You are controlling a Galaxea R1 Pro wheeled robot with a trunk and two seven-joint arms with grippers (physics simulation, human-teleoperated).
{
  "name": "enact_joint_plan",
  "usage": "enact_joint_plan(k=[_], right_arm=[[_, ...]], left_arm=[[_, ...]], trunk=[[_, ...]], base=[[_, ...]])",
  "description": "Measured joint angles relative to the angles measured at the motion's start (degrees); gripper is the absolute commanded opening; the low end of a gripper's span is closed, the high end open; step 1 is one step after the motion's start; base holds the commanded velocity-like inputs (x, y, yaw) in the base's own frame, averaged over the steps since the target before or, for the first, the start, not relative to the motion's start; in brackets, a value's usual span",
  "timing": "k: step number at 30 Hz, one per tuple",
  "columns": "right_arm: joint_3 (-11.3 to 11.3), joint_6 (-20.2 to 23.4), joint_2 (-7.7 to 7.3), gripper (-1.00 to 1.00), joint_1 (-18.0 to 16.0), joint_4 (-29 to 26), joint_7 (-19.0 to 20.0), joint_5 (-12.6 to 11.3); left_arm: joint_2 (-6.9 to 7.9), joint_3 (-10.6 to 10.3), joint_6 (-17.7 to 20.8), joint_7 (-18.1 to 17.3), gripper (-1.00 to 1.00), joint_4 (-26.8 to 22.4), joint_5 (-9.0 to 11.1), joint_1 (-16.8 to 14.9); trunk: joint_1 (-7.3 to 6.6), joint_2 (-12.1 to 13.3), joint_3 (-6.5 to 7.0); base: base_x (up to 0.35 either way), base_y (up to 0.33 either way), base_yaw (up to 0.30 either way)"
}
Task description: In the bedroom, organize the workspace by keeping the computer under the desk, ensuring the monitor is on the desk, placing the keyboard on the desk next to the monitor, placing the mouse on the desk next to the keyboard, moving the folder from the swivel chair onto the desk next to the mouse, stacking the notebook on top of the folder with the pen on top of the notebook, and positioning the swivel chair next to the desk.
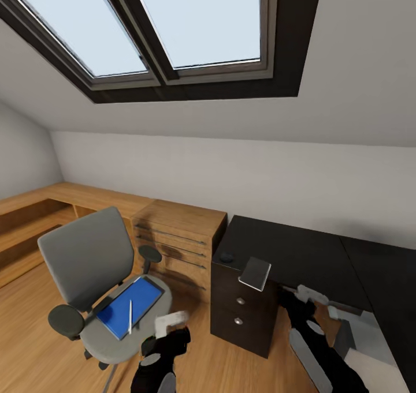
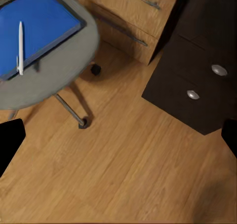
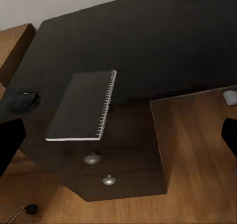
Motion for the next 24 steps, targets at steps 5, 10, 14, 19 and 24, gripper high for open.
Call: enact_joint_plan(k=[5, 10, 14, 19, 24], right_arm=[[-0.3, 21.1, 0.94, 1.0, -4.2, -9.4, -9.0, -0.1], [-0.9, 30.8, 4.89, 1.0, -7.6, -10.4, -12.7, -0.5], [-1.8, 32.3, 6.01, 1.0, -8.1, -10.6, -13.4, -1.1], [-2.3, 32.9, 7.04, 1.0, -8.2, -10.5, -13.7, -1.1], [-2.5, 32.8, 6.85, 1.0, -8.2, -10.6, -13.7, -0.7]], left_arm=[[0.0, 5.1, 11.8, 3.0, 1.0, 1.6, 11.1, -10.7], [0.0, 7.4, 14.3, 3.3, 1.0, 2.1, 15.7, -12.9], [0.0, 7.7, 14.4, 3.3, 1.0, 3.6, 16.2, -13.2], [0.77, 8.1, 14.4, 3.0, 1.0, 5.4, 16.2, -13.3], [1.22, 7.8, 14.4, 3.1, 1.0, 5.6, 16.2, -13.3]], trunk=[[0.0, 0.0, -0.01], [0.0, 0.0, -0.02], [0.0, 0.0, -0.02], [-0.01, 0.0, -0.02], [-0.02, 0.0, -0.14]], base=[[0.0, 0.0, 0.0], [0.0, 0.0, 0.0], [0.0, 0.0, 0.0], [0.067, 0.0, 0.001], [0.258, 0.0, 0.076]])
